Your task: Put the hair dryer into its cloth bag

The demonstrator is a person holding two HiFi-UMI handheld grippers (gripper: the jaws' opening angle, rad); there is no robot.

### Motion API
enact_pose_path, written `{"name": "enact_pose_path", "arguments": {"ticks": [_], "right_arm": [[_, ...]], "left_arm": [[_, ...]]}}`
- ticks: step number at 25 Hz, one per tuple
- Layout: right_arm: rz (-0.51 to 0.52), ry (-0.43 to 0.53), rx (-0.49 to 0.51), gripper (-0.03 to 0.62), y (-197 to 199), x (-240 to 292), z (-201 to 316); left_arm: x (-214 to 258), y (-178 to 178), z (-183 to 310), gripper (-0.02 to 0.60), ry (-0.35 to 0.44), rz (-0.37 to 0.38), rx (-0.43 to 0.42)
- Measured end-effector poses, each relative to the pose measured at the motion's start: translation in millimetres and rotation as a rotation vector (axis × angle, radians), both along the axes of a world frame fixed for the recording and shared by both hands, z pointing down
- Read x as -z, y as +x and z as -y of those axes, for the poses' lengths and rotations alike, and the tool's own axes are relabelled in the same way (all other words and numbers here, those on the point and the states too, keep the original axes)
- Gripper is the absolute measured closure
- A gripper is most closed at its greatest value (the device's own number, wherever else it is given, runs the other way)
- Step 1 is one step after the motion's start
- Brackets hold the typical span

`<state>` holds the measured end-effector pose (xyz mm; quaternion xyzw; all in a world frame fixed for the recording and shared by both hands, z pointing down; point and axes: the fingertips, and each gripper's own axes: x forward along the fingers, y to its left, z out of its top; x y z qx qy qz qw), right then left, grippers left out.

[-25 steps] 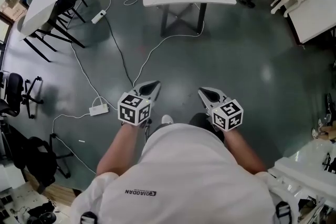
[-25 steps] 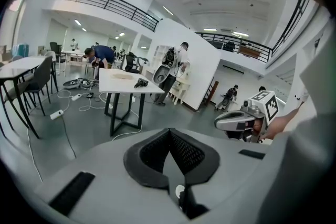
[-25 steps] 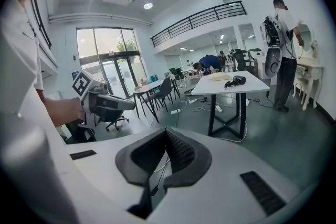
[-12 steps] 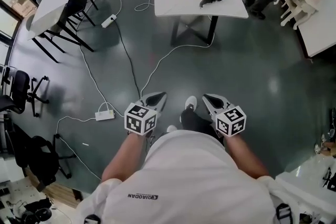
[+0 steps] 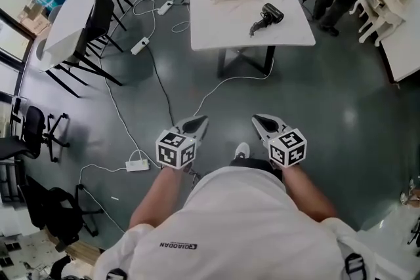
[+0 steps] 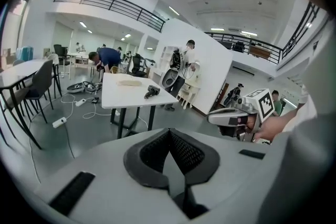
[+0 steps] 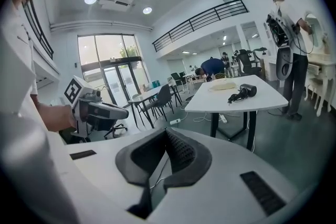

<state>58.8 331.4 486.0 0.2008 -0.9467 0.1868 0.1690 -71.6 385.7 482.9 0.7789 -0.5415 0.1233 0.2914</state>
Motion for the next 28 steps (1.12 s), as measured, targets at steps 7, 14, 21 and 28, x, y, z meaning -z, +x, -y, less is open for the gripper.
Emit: {"name": "enact_pose_path", "arguments": {"ticks": [7, 14, 21, 28], "right_arm": [[0.017, 0.017, 0.002, 0.574, 7, 4, 88], [0.005, -0.023, -0.026, 0.574, 23, -13, 142], [-0.013, -0.050, -0.028, 0.574, 14, -27, 172], [-0.061, -0.048, -0.032, 0.574, -8, -40, 214]], "left_arm": [[3, 10, 94, 0.555, -0.007, 0.020, -0.018], [1, 25, 150, 0.555, -0.023, 0.030, -0.045], [-13, 8, 178, 0.555, -0.068, 0.033, -0.039], [-20, -9, 233, 0.555, -0.061, 0.017, -0.087]]}}
